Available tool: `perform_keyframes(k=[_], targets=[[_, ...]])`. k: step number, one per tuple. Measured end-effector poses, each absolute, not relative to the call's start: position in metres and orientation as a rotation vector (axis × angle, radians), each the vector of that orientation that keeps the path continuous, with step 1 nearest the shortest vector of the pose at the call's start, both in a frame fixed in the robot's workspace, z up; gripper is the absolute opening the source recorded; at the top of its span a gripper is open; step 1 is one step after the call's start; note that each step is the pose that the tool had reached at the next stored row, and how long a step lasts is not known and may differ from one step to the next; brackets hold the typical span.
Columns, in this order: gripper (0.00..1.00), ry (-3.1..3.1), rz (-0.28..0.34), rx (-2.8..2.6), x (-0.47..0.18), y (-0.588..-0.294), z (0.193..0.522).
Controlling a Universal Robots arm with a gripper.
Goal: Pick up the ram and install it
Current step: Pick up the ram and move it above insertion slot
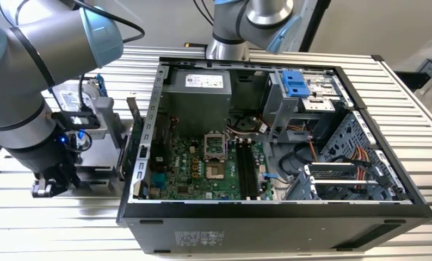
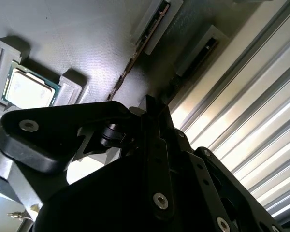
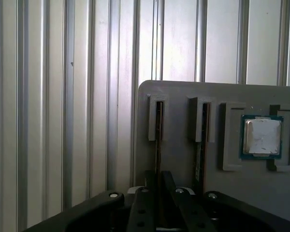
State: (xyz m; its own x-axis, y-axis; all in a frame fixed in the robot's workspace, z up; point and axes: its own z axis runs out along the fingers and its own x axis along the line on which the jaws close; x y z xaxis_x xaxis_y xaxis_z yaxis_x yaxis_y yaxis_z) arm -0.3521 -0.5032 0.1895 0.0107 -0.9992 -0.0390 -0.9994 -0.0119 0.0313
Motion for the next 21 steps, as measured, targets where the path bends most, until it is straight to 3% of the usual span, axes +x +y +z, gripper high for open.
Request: perform_keyframes(k=[21], targets=[[0.00,2.205,0.078,-2.230,-0.3522,-0.5032,0.1883]])
